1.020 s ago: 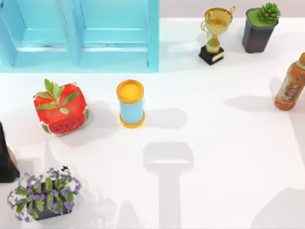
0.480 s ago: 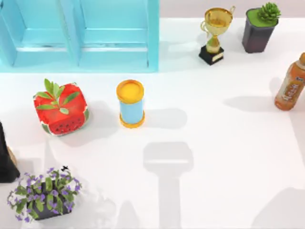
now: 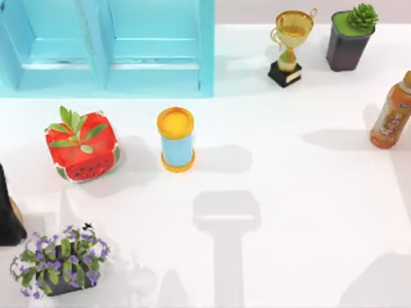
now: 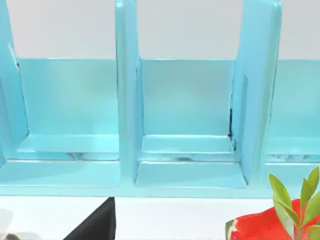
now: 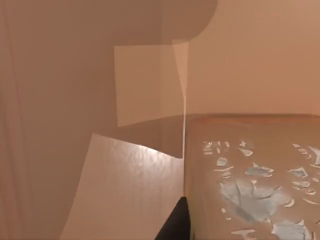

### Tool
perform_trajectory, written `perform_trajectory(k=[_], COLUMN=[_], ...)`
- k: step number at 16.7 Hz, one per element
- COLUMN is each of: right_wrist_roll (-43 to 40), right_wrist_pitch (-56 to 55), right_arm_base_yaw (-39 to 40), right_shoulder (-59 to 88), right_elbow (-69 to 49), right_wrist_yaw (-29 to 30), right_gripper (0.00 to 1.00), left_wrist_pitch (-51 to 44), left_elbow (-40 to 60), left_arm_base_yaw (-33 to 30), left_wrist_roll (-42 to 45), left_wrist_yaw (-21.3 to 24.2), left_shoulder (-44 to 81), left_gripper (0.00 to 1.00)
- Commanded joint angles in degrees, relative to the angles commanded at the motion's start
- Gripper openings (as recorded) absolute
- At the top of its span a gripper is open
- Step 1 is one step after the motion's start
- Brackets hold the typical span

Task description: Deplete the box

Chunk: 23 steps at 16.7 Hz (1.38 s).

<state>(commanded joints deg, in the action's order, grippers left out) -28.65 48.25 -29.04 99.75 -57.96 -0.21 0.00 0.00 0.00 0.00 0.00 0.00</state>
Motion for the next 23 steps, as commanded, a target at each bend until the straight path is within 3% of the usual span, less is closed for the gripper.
perform_trajectory(k=[10,19,23], right_wrist_roll=[0.1,-0.4,-0.4], right_wrist_pitch=[0.9,25.8,29.8], right_arm_base_yaw=[-0.1,-0.4,-0.3], right_shoulder=[-0.2,-5.0,-6.5], right_elbow=[-0.9,-19.8,-23.4], right_wrist_yaw=[0.0,0.0,0.0], right_gripper=[0.0,0.0,0.0], left_wrist_pitch=[0.0,0.0,0.0], left_elbow=[0.0,0.0,0.0], left_arm_base_yaw=[0.0,0.0,0.0], left_wrist_roll=[0.0,0.0,0.0], left_wrist_yaw=[0.0,0.0,0.0], left_shoulder=[0.0,0.0,0.0], left_gripper=[1.0,1.0,1.0])
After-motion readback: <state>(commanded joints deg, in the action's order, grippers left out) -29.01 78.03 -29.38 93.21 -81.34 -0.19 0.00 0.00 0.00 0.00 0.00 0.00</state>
